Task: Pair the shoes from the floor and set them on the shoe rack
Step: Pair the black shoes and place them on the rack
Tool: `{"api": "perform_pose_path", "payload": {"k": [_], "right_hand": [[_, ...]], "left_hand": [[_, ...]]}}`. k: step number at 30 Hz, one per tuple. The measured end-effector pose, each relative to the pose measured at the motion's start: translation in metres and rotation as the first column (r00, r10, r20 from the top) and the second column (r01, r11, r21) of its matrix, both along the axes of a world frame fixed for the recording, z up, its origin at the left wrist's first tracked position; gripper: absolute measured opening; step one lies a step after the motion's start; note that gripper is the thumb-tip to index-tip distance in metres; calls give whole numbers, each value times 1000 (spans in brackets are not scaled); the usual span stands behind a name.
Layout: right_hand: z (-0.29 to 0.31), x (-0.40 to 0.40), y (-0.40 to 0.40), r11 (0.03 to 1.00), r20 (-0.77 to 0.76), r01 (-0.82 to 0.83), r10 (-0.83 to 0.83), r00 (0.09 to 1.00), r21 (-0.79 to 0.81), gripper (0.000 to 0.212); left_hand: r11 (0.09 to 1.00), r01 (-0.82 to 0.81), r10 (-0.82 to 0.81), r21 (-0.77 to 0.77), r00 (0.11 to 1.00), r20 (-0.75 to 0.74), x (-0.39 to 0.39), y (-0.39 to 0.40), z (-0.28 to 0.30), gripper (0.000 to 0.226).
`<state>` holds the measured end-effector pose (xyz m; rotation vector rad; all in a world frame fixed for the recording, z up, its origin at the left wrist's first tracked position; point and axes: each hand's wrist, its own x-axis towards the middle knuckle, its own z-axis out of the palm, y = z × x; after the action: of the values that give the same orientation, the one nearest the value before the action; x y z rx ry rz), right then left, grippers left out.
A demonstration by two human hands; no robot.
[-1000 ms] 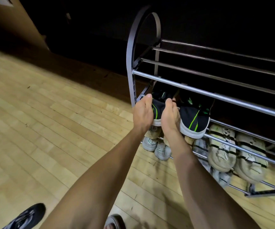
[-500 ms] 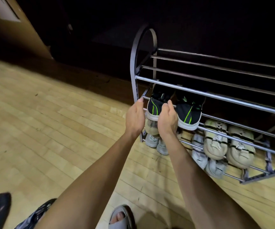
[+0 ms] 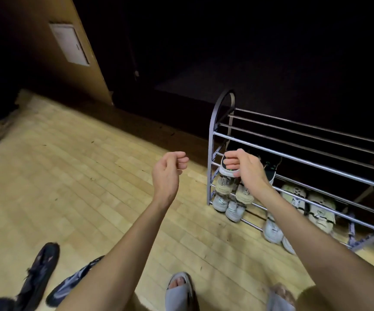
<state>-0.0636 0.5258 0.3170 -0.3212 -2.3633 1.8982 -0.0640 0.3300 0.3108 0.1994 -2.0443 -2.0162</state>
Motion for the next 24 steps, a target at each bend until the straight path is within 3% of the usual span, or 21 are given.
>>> {"api": "perform_pose_path", "payload": {"k": [12,24], "right_hand": [[86,122,-111,957,-174,-279,261,949,-84,51],[108,187,-198,906,-233,-423,404,885,-36,50]], "left_hand": [[984,-162,170,70,978,-120,161,-84,87,31],[916,-381,394,124,913,-103,267,-192,89,31]]}}
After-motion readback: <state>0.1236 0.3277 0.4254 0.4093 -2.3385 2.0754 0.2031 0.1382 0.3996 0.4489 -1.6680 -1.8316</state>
